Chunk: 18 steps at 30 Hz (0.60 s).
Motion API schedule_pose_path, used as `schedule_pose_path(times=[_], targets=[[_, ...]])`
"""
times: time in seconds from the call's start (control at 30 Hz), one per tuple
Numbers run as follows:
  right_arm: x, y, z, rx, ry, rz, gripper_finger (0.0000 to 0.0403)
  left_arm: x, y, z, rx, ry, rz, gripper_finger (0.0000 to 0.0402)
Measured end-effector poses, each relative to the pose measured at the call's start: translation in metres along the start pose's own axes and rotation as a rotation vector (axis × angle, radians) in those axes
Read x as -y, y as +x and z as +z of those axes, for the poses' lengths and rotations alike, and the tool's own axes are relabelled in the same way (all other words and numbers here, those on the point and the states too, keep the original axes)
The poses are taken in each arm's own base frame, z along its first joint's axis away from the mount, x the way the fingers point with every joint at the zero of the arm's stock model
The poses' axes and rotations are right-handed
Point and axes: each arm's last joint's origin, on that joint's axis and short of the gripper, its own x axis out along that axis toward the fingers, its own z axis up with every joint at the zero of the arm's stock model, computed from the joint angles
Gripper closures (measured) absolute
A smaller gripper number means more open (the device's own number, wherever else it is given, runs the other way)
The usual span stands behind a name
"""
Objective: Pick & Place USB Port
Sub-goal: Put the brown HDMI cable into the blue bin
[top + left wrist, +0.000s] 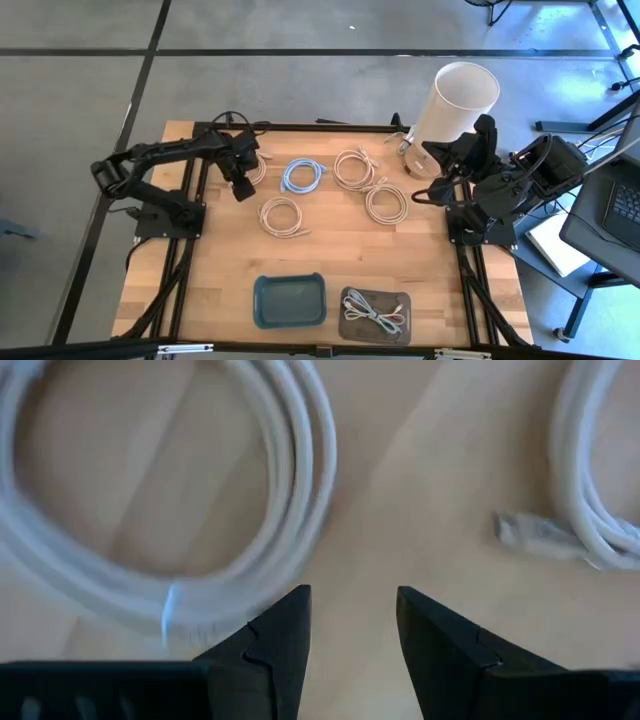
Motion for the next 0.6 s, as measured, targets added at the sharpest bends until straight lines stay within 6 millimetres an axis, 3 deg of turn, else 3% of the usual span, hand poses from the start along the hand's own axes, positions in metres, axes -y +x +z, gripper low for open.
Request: schedule_pose_path(times=[0.27, 0.47, 0.6], targets=[[-0.002, 0.000, 0.000, -0.027, 0.011, 0.046, 0.0403, -0.006, 0.020, 0.015, -0.010, 0.127, 0.064, 0.0258], [-0.002, 0.000, 0.000, -0.019, 0.014, 0.041, 0.0403, -0.014, 0.030, 0.019, -0.041, 0.113, 0.169, 0.0258], [-0.002, 0.000, 0.001, -0.010, 0.024, 0.038, 0.0403, -0.017, 0.034, 0.022, -0.025, 0.125, 0.134, 0.0258]])
